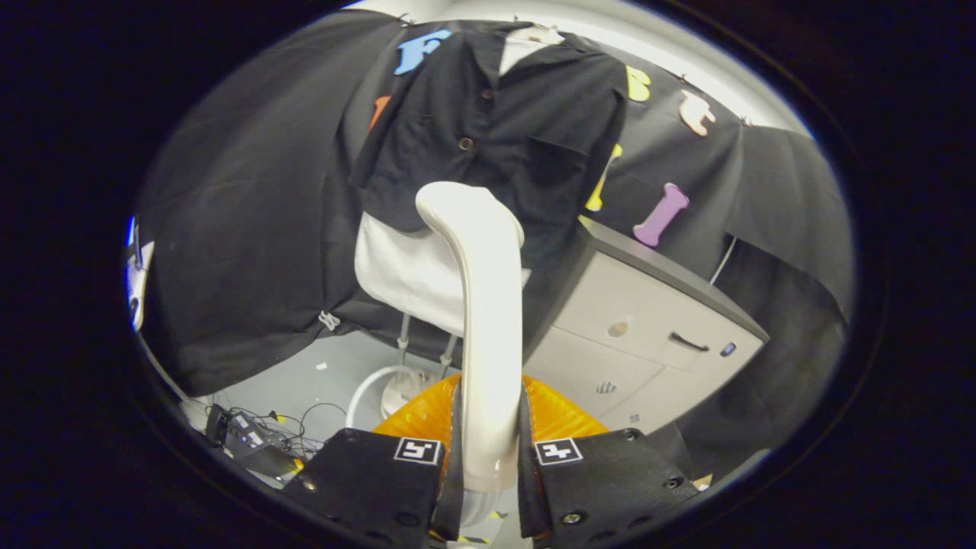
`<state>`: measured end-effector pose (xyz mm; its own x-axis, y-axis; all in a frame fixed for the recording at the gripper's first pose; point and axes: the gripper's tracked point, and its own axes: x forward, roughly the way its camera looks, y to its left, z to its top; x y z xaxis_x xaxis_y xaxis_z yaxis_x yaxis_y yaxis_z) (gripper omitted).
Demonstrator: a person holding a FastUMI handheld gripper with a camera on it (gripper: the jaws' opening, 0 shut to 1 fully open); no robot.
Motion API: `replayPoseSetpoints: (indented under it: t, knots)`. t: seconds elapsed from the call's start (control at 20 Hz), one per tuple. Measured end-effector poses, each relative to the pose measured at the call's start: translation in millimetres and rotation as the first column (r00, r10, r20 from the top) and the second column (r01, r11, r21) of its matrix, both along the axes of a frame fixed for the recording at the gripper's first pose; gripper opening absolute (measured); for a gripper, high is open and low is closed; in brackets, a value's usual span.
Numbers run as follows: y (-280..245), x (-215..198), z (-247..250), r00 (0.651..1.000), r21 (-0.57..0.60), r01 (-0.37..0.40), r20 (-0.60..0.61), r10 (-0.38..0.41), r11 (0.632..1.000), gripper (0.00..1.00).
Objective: Iron the clothes twice with a garment steamer, once on the left side and once on the right side.
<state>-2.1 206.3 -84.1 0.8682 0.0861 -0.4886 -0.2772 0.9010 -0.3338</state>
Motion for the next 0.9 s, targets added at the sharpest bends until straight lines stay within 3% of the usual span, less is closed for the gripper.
replayPoseSetpoints:
  t: [0.5, 0.9]
  knots:
    - [-137.4, -24.1, 8.1, 0.984, 0.080, 0.176, -0.028, -0.174, 0.981, 0.31]
    - [-187.4, -54.4, -11.3, 0.964, 0.143, 0.264, -0.056, -0.259, 0.954, 0.32]
